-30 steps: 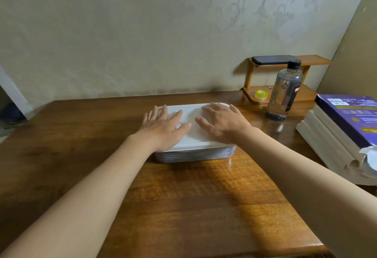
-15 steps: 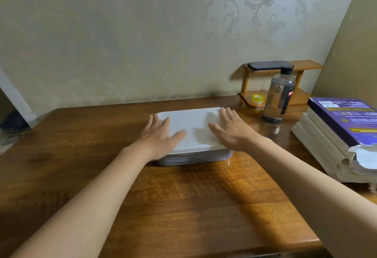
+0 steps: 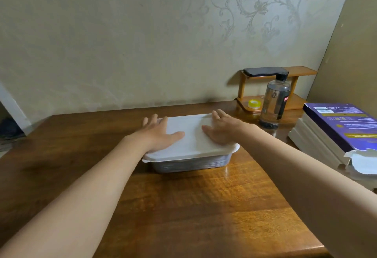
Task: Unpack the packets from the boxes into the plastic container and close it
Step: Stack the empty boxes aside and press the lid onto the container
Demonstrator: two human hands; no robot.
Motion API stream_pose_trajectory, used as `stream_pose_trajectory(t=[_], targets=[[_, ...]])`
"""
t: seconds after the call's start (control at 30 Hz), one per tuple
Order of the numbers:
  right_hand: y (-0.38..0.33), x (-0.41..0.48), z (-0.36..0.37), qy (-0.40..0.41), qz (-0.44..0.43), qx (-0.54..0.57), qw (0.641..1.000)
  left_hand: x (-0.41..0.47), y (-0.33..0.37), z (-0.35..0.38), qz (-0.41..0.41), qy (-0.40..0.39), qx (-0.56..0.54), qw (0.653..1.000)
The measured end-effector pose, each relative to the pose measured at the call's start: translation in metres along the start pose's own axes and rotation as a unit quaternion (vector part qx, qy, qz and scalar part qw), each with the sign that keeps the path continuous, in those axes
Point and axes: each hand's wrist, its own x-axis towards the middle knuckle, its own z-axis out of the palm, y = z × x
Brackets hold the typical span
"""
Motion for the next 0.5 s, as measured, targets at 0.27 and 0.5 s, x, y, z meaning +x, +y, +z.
stream_pose_trajectory(t=[0.27, 0.5], targets=[[0.01, 0.025, 0.006, -0.003, -0.017, 0.071, 0.997, 0.024, 0.002, 0.006, -0.003, 0.019, -0.016, 1.0], [0.006, 0.017, 0.005, 0.027, 0.002, 0.026, 0.999, 0.019, 0.002, 0.006, 0.009, 0.053, 0.006, 0.999]])
